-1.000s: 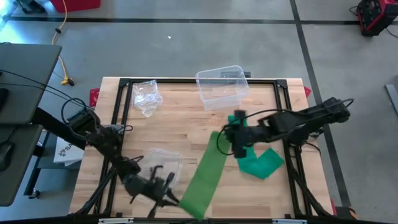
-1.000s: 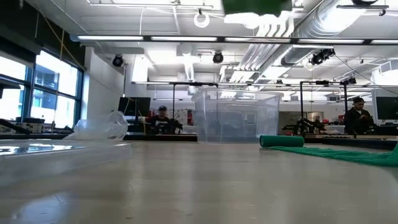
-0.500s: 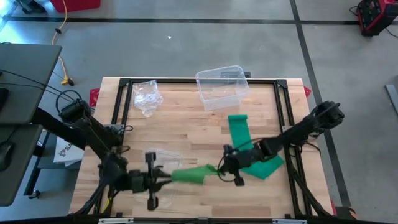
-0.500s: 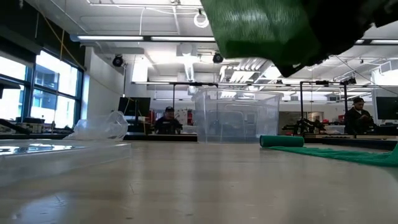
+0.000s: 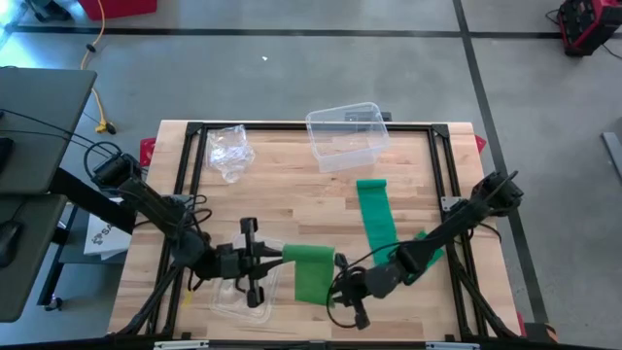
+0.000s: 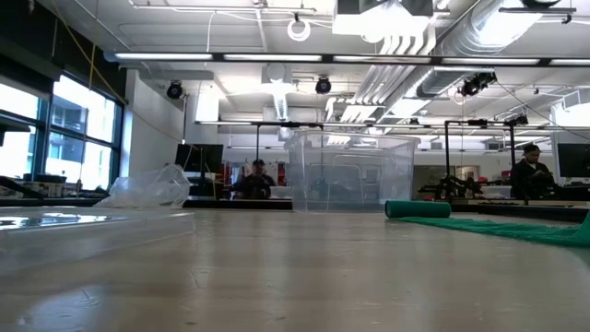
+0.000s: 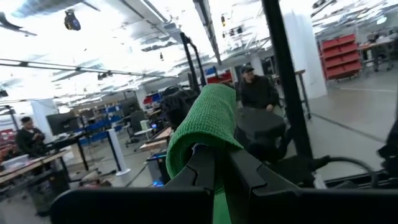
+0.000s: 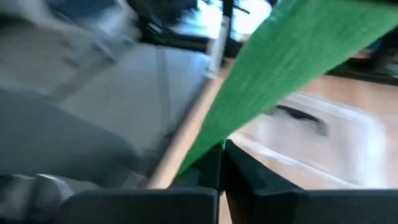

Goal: Roll bandage
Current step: Roll the green bandage

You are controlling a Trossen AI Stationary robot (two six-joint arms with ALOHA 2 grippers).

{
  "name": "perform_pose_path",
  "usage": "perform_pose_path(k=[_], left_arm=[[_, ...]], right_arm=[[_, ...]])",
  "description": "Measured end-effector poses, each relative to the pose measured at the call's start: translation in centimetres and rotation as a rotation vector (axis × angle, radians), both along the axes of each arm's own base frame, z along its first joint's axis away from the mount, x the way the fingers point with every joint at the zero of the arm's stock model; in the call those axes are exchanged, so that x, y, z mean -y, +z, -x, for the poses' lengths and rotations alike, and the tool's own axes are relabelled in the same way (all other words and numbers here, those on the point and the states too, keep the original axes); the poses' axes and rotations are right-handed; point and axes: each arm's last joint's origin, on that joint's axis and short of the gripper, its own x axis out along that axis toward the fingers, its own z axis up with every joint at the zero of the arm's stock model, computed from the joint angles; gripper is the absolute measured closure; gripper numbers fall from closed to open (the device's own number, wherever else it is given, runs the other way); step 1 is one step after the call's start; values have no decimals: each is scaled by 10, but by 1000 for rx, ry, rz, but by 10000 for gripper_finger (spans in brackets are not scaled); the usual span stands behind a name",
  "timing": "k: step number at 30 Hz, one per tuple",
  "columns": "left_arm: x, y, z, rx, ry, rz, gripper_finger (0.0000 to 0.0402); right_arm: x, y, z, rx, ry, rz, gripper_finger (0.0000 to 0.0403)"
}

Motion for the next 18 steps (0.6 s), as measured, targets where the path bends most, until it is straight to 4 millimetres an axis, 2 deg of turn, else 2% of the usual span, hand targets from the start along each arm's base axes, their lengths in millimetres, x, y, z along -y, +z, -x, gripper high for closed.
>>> perform_pose_path(k=[3, 7, 15, 18], left_arm=[[4, -1, 2, -6, -14, -5, 394], [8, -3, 5, -25, -37, -5, 394], [11, -6, 5, -42, -51, 1, 394], [11, -6, 5, -43, -45, 7, 394]], right_arm=[[1, 4, 0, -76, -116, 175, 381], [10, 5, 2, -170, -224, 318, 322], [25, 6, 4, -330, -266, 428, 178], [26, 11, 8, -365, -236, 494, 148]])
